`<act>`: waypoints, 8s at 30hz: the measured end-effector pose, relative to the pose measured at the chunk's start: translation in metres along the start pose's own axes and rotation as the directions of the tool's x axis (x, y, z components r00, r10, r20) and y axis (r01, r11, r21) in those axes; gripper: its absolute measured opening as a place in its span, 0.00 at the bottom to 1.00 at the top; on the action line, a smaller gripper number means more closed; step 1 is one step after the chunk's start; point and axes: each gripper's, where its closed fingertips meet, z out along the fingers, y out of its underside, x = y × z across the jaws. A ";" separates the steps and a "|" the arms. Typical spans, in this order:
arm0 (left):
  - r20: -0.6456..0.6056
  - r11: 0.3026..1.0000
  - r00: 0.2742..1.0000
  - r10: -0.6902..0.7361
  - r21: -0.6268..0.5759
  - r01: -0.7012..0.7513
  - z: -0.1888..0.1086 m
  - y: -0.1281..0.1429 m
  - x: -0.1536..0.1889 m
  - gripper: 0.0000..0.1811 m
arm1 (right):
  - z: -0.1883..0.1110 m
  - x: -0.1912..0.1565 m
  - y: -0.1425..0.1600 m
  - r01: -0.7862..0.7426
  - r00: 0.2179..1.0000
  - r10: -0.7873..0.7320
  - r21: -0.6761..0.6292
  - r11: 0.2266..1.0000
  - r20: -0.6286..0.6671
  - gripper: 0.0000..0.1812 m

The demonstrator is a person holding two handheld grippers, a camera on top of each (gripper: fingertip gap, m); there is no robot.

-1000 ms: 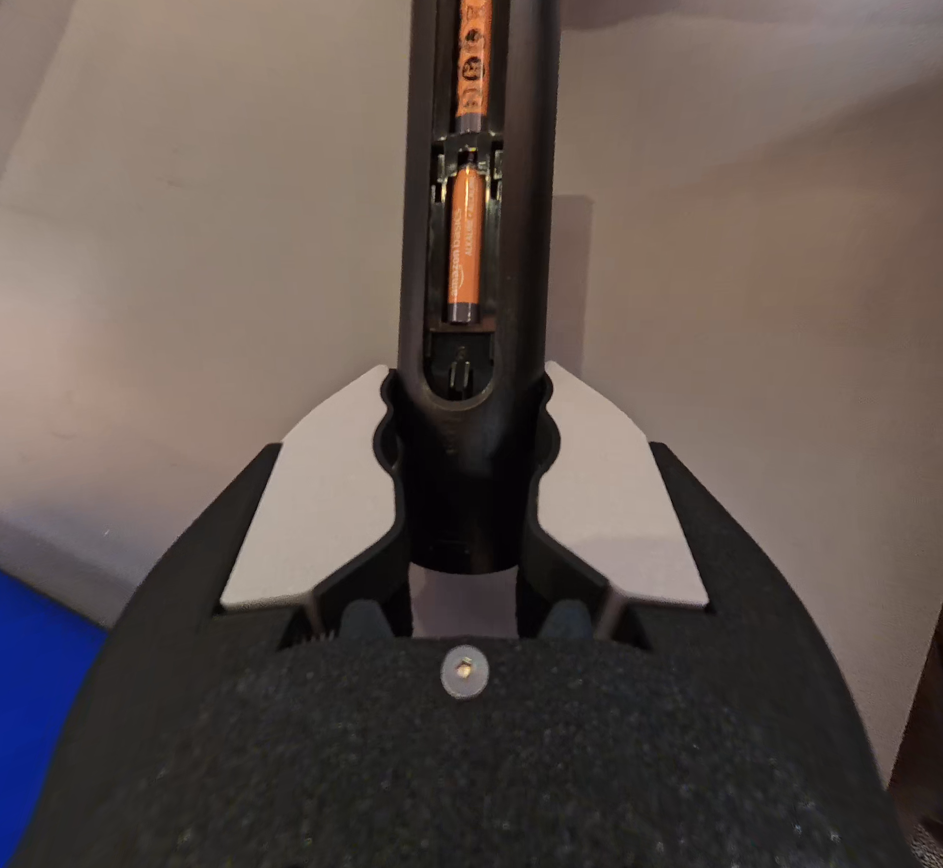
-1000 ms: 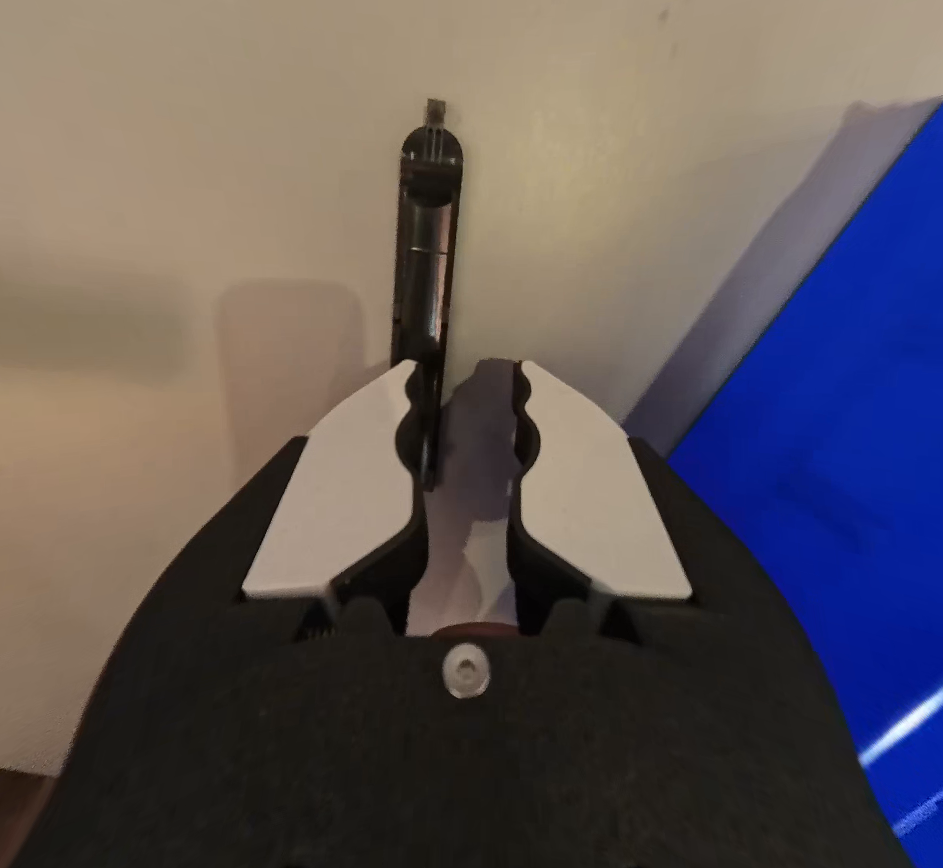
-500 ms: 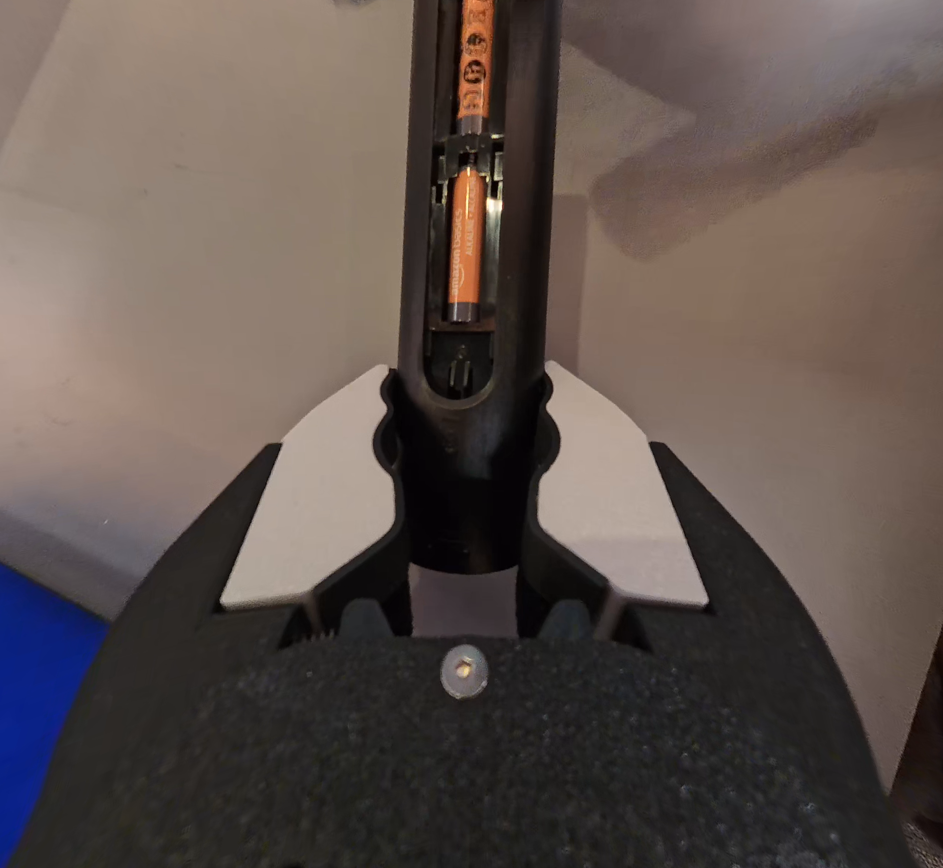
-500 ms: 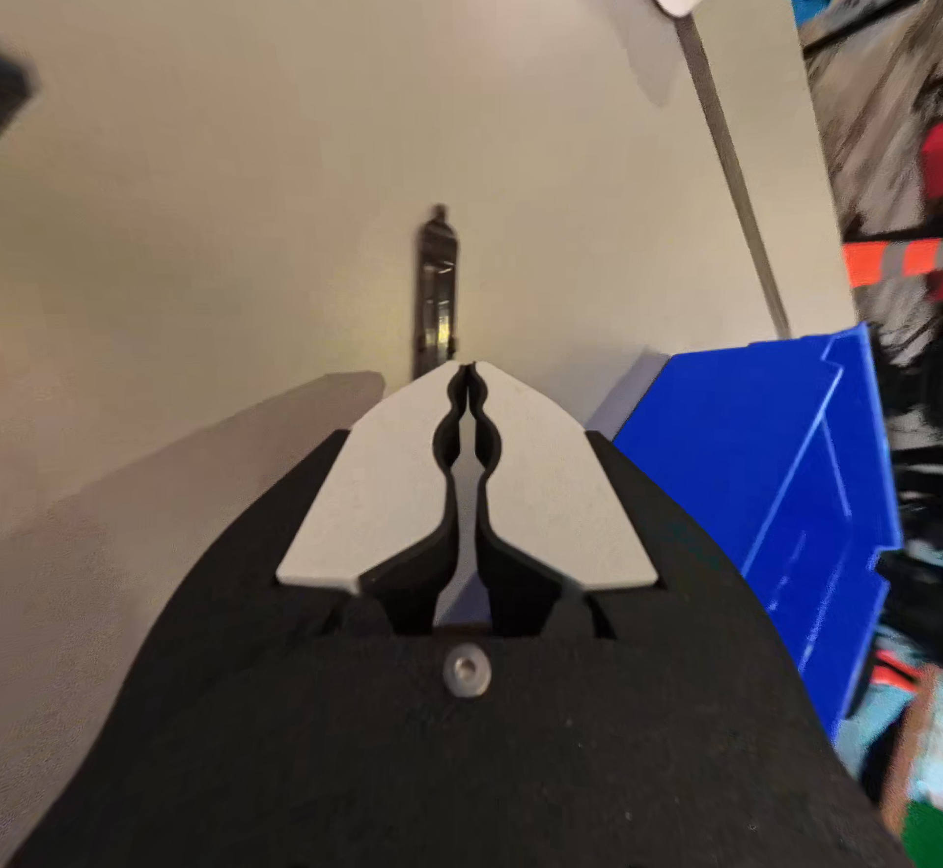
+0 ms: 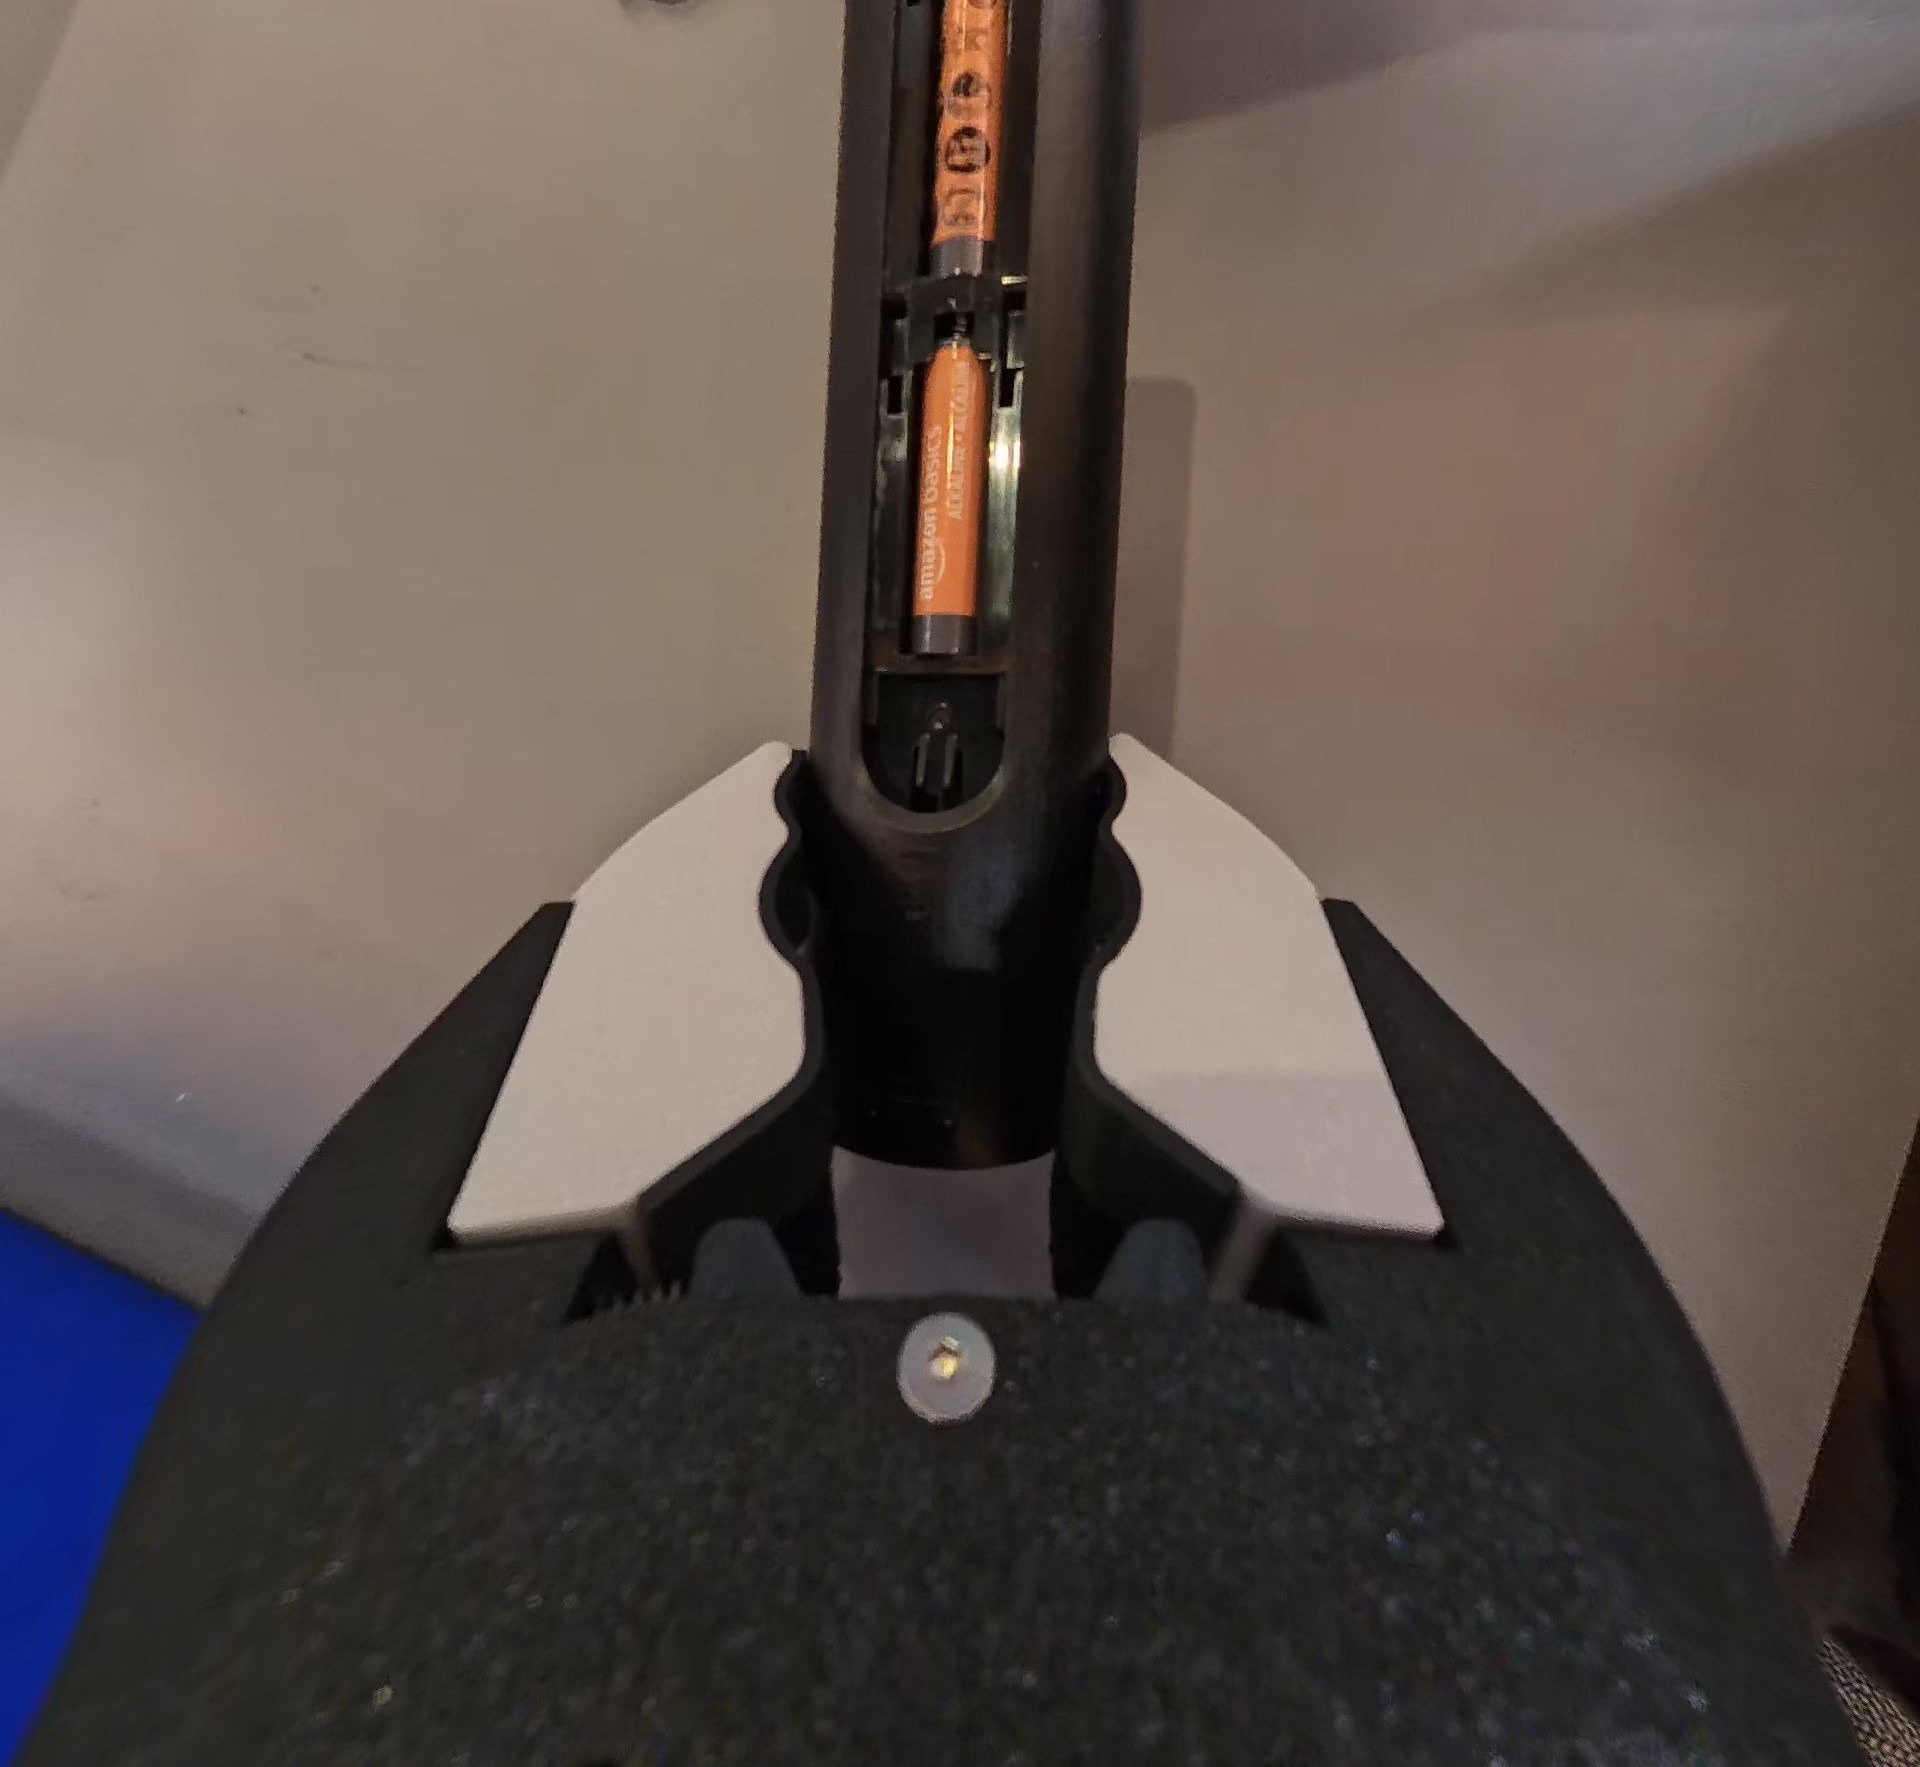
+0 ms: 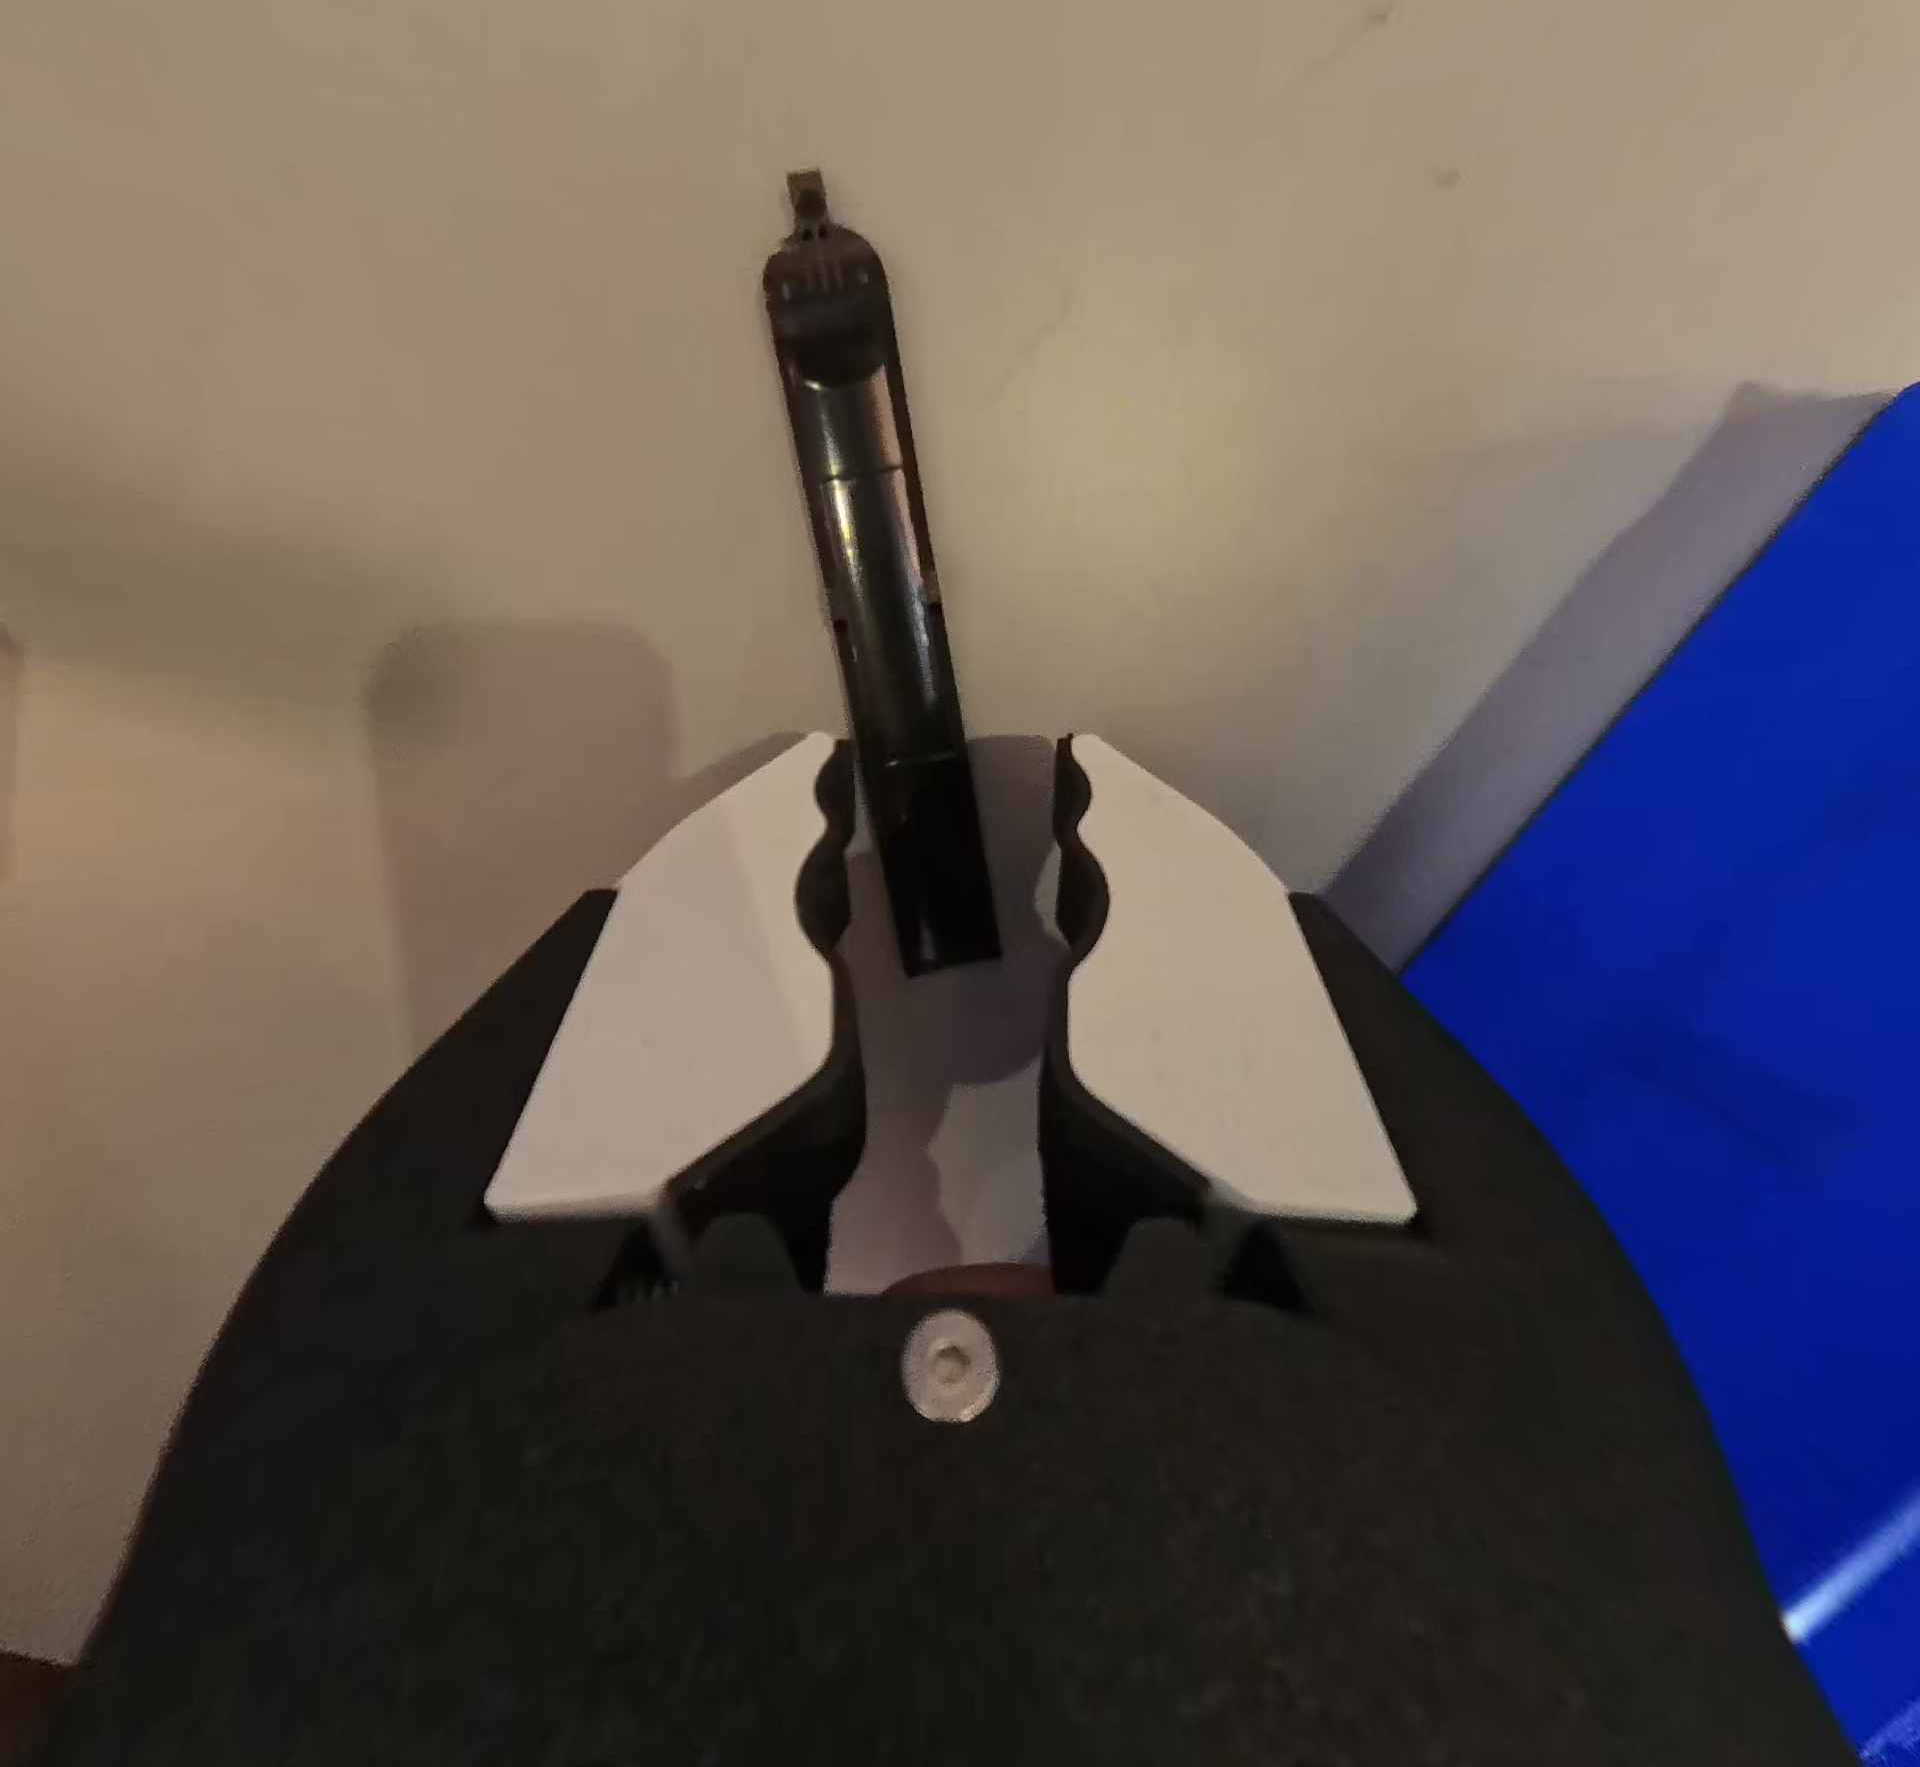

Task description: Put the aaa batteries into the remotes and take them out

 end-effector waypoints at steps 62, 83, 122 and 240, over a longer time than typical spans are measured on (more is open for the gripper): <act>-0.145 0.994 0.983 0.109 0.022 -0.106 0.022 -0.037 0.011 0.28 | -0.092 -0.119 -0.035 1.000 -0.025 -0.821 0.001 -0.031 -0.570 0.06; -0.065 0.991 0.991 0.120 0.060 -0.117 0.013 -0.036 0.001 0.28 | -0.121 -0.073 -0.026 0.409 0.866 -0.500 0.572 0.711 0.002 0.22; -0.052 0.985 0.985 0.167 0.049 -0.164 0.002 -0.034 0.008 0.28 | -0.098 -0.113 -0.031 -0.471 0.449 -0.030 0.265 0.842 0.893 0.19; -0.400 0.528 0.916 -0.037 0.770 0.358 -0.039 -0.124 -0.025 0.28 | -0.121 -0.103 -0.046 -0.799 0.052 0.036 0.020 0.601 0.998 0.15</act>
